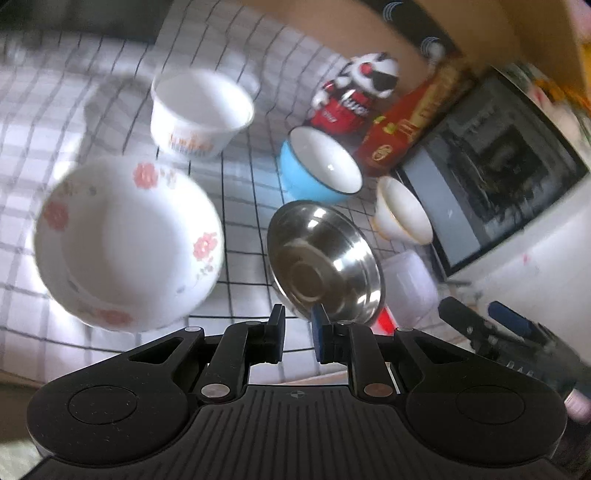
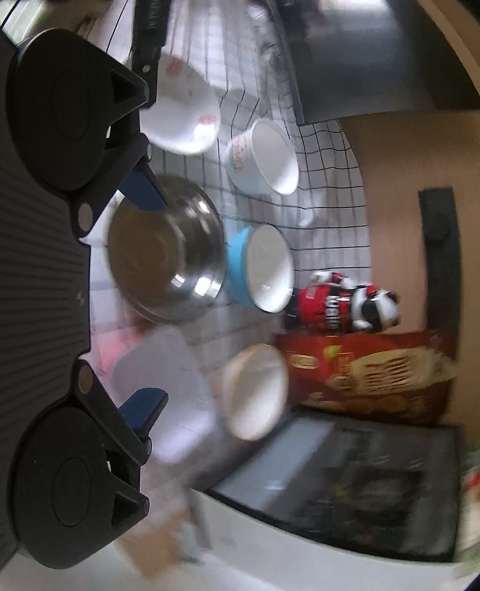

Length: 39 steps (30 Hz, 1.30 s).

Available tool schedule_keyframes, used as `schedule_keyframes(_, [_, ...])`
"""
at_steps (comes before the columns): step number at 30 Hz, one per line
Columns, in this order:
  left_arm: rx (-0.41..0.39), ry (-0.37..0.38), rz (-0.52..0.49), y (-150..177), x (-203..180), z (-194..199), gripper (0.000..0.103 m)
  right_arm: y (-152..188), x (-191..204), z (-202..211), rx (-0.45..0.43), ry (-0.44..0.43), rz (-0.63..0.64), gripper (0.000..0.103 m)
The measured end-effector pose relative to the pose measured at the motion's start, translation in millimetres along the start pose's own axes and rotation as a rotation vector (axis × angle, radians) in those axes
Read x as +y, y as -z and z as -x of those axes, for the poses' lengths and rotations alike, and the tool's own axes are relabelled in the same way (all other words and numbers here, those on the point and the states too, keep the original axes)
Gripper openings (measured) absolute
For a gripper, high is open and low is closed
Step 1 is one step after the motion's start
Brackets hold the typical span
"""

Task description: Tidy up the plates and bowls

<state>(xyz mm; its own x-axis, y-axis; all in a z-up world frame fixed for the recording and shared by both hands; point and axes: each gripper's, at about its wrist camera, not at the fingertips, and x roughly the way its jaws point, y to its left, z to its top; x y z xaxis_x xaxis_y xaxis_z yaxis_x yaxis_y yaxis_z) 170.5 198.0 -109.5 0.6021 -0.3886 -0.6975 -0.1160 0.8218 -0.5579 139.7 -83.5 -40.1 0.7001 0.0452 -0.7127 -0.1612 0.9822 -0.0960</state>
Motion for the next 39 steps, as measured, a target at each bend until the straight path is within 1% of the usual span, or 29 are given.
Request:
schedule_keyframes(2, [0.013, 0.034, 0.05, -6, 3, -15, 0.018, -8, 0, -11, -0.028, 0.061, 0.102, 0.102])
schedule_keyframes(3, [0.019, 0.037, 0.065, -7, 2, -24, 0.018, -12, -4, -20, -0.034, 0.085, 0.147, 0.102])
schedule_keyframes(5, [0.018, 0.012, 0.079, -7, -2, -39, 0.018, -21, -14, -35, -0.032, 0.089, 0.195, 0.102])
schedule_keyframes(6, [0.01, -0.015, 0.081, -7, -5, -46, 0.018, -26, -21, -45, -0.014, 0.07, 0.207, 0.102])
schedule_keyframes(7, [0.002, -0.052, 0.08, -6, -7, -53, 0.019, -32, -30, -60, 0.018, 0.021, 0.21, 0.101])
schedule_keyframes(8, [-0.004, -0.101, 0.092, -5, -8, -58, 0.019, -36, -37, -70, 0.041, -0.029, 0.207, 0.099])
schedule_keyframes(9, [-0.011, -0.138, 0.124, -3, -10, -62, 0.019, -41, -47, -86, 0.075, -0.1, 0.198, 0.097])
schedule_keyframes(10, [-0.017, -0.159, 0.156, -1, -10, -66, 0.019, -45, -53, -98, 0.1, -0.157, 0.194, 0.096])
schedule_keyframes(12, [-0.011, -0.218, 0.185, 1, -13, -74, 0.02, -52, -63, -121, 0.121, -0.28, 0.218, 0.092])
schedule_keyframes(13, [-0.013, -0.247, 0.193, 1, -15, -77, 0.02, -54, -63, -130, 0.12, -0.309, 0.24, 0.091])
schedule_keyframes(14, [-0.02, -0.267, 0.212, 2, -16, -79, 0.02, -57, -62, -140, 0.118, -0.334, 0.267, 0.088])
schedule_keyframes(15, [-0.027, -0.275, 0.238, 2, -17, -80, 0.02, -60, -60, -149, 0.122, -0.351, 0.284, 0.081])
schedule_keyframes(18, [-0.039, -0.288, 0.308, 4, -18, -89, 0.02, -67, -52, -174, 0.162, -0.434, 0.319, 0.07])
schedule_keyframes(20, [-0.028, -0.29, 0.355, 5, -18, -98, 0.02, -70, -44, -187, 0.185, -0.462, 0.367, 0.065])
schedule_keyframes(22, [-0.017, -0.295, 0.381, 6, -17, -105, 0.02, -71, -36, -199, 0.199, -0.472, 0.403, 0.063])
schedule_keyframes(23, [-0.012, -0.294, 0.39, 6, -16, -109, 0.02, -72, -34, -207, 0.219, -0.482, 0.405, 0.061])
schedule_keyframes(25, [-0.009, -0.273, 0.391, 8, -13, -115, 0.02, -71, -30, -226, 0.287, -0.511, 0.382, 0.058])
schedule_keyframes(26, [-0.005, -0.254, 0.392, 7, -10, -119, 0.023, -69, -30, -235, 0.32, -0.52, 0.366, 0.057])
schedule_keyframes(27, [0.003, -0.241, 0.4, 7, -7, -122, 0.024, -68, -29, -242, 0.352, -0.527, 0.349, 0.054])
schedule_keyframes(28, [0.01, -0.238, 0.415, 7, -5, -125, 0.023, -66, -28, -249, 0.388, -0.538, 0.331, 0.053])
schedule_keyframes(31, [0.017, -0.226, 0.45, 8, -3, -124, 0.023, -60, -23, -258, 0.455, -0.59, 0.311, 0.051])
schedule_keyframes(32, [0.027, -0.218, 0.449, 8, -5, -121, 0.023, -58, -21, -255, 0.461, -0.598, 0.313, 0.051])
schedule_keyframes(34, [0.041, -0.239, 0.425, 4, -9, -113, 0.023, -59, -14, -248, 0.457, -0.6, 0.318, 0.052])
schedule_keyframes(36, [0.004, -0.259, 0.404, -3, -12, -94, 0.023, -67, -10, -236, 0.438, -0.616, 0.306, 0.052])
schedule_keyframes(39, [-0.082, -0.265, 0.361, -15, -10, -59, 0.023, -84, -3, -214, 0.387, -0.676, 0.272, 0.054])
